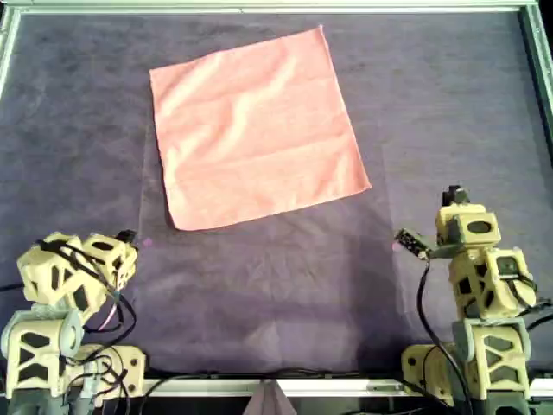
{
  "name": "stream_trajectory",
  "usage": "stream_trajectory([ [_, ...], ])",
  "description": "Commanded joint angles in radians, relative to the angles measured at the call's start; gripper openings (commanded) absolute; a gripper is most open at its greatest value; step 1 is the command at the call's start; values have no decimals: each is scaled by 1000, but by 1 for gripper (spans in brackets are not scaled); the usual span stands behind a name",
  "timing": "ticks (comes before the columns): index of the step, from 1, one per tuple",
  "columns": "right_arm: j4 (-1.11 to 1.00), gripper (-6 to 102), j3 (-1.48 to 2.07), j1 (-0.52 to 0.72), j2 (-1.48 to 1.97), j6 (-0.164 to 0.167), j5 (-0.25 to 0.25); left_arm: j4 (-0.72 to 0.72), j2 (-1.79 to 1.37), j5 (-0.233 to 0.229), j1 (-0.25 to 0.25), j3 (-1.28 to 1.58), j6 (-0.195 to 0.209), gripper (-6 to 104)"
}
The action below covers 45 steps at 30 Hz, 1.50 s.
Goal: Fold a cloth
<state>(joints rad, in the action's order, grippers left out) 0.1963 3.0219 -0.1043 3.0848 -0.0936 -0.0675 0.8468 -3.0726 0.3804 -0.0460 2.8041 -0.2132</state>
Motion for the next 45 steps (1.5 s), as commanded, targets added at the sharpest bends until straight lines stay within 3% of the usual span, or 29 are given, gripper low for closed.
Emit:
stream_trajectory([
  [1,-48,40,12,-98,31,5,6,-32,-3,12,-8,-63,-8,64],
  [8,-44,41,8,-239,-101,18,6,-198,3,12,-6,-61,5,63],
  [12,-46,41,-43,-245,-282,110,6,-233,114,11,74,-51,5,63],
  [15,-44,41,-127,-245,-463,141,6,-295,256,-6,158,-60,6,64],
  [19,-44,41,-282,-247,-739,141,8,-419,469,-8,207,-71,6,64],
  [26,-61,42,-545,-247,-1187,143,8,-618,747,-8,212,-94,6,64],
  [33,-61,55,-655,-247,-1299,141,8,-635,870,-8,212,-253,6,64],
  [45,-44,55,-660,-247,-1307,140,6,-635,1207,5,213,-420,6,64],
])
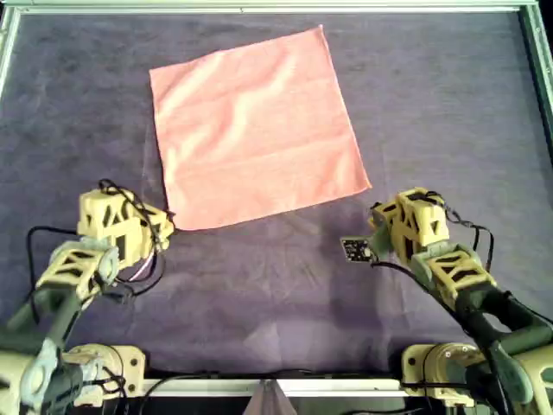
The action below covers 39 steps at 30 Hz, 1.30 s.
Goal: Fold a cloth
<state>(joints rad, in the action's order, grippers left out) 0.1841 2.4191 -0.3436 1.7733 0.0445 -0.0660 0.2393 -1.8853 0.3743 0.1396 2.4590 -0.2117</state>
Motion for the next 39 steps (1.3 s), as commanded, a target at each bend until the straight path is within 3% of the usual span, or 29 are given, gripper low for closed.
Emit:
stream_trajectory([
  [1,-32,55,-57,-8,5,2,5,-28,32,14,28,-83,5,64],
  [6,-34,55,-64,-8,-38,2,5,-28,52,15,37,-117,5,64],
  [14,-31,55,-164,-8,-127,-3,3,-28,52,-2,149,-140,5,64],
  [39,34,56,-477,-8,-365,-14,5,-31,55,-2,138,-141,-9,63],
])
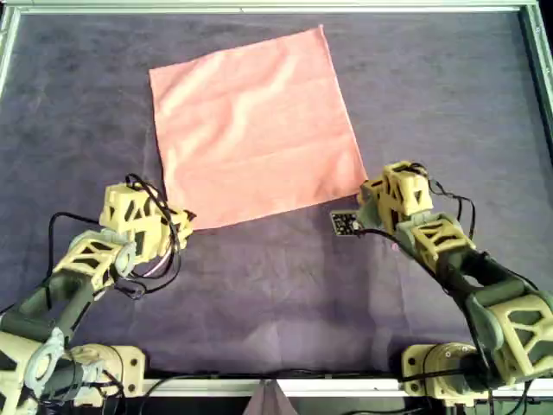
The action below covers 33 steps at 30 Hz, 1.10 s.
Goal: Fold a cloth
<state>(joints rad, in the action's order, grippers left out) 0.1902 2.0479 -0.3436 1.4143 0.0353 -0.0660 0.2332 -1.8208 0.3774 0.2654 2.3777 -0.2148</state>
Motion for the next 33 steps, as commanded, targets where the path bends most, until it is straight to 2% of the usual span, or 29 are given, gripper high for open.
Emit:
stream_trajectory([
  [1,49,55,-140,-8,-35,-5,5,-25,-9,-5,12,-58,-8,63],
  [9,328,56,-423,-8,-215,-5,5,-25,-9,-5,11,-57,-8,63],
  [24,334,55,-446,-8,-227,-5,5,-25,71,-6,11,-57,5,62],
  [27,334,54,-445,-8,-224,-5,5,-25,86,-6,9,-58,6,55],
  [33,325,47,-469,-8,-238,-5,5,-26,86,-6,9,-118,5,32],
])
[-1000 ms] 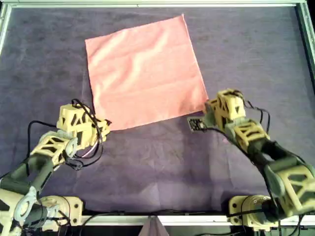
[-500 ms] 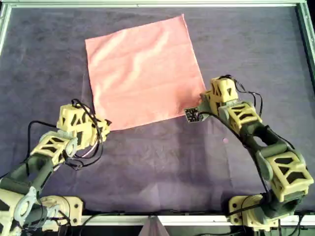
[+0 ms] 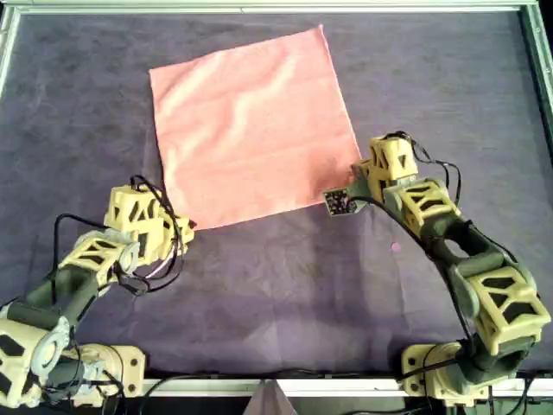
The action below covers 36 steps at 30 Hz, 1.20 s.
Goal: Fold a cloth
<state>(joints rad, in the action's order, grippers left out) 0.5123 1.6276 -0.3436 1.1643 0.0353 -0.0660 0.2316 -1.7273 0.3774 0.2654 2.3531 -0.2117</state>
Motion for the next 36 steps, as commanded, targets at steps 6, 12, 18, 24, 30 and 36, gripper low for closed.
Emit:
stream_trajectory([
  [6,3,44,-55,-8,12,-5,5,-25,2,-6,9,-152,-6,24],
  [12,3,44,-55,-8,12,-5,5,-25,2,-6,8,-163,2,23],
  [18,2,44,-57,-8,12,-5,5,-25,61,-6,8,-164,-6,22],
  [24,2,40,-57,-52,12,11,5,-25,94,-6,9,-184,-11,0],
  [30,-26,8,-61,-71,11,-5,5,-25,94,-6,9,-206,-3,-1],
  [36,-60,0,-40,-55,15,-5,2,-23,94,-6,9,-204,-12,-1],
])
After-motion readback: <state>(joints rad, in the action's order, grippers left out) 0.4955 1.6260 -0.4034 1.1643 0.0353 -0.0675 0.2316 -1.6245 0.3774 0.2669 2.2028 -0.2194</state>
